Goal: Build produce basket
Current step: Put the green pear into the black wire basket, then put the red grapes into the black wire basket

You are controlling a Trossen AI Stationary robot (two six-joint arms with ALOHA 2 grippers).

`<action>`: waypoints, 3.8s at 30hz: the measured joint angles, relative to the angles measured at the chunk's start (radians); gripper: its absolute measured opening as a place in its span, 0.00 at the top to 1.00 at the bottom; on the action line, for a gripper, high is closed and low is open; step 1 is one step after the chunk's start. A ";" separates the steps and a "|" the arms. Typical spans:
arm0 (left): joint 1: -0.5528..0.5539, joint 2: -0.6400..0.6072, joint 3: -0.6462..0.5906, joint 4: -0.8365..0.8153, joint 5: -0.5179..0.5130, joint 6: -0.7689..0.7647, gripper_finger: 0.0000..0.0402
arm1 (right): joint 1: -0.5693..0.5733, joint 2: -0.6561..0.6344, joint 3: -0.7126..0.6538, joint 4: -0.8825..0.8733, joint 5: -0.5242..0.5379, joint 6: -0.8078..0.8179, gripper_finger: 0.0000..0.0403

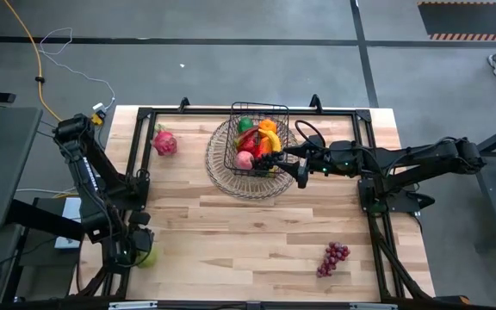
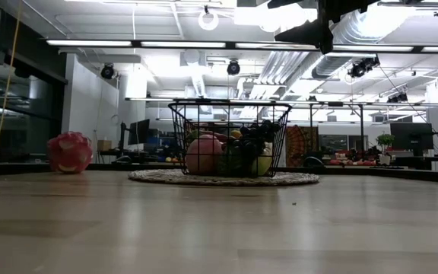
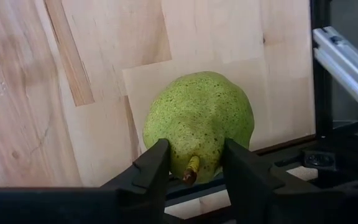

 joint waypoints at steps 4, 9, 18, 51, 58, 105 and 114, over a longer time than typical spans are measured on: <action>0.024 -0.057 0.000 0.002 0.008 0.004 0.70 | 0.000 0.000 0.000 0.000 0.007 0.000 0.23; 0.091 -0.180 0.000 0.027 -0.057 0.064 0.71 | 0.000 0.000 0.000 0.000 0.039 0.000 0.23; 0.335 -0.365 0.087 0.028 -0.380 0.307 0.71 | 0.000 0.000 0.000 -0.013 0.049 0.025 0.23; 1.297 -0.226 -0.074 1.191 0.048 0.746 0.69 | 0.000 0.000 0.000 0.178 -0.047 -0.184 0.23; 1.297 -0.154 -0.074 1.258 0.044 0.746 0.68 | 0.000 0.000 0.000 0.198 -0.047 -0.211 0.23; 1.506 0.333 0.505 0.539 -0.058 0.987 0.29 | 0.000 0.000 0.000 0.293 0.007 -0.211 0.23; 1.493 0.013 0.371 0.596 -0.013 0.828 0.28 | 0.000 -0.001 0.000 0.293 0.007 -0.211 0.23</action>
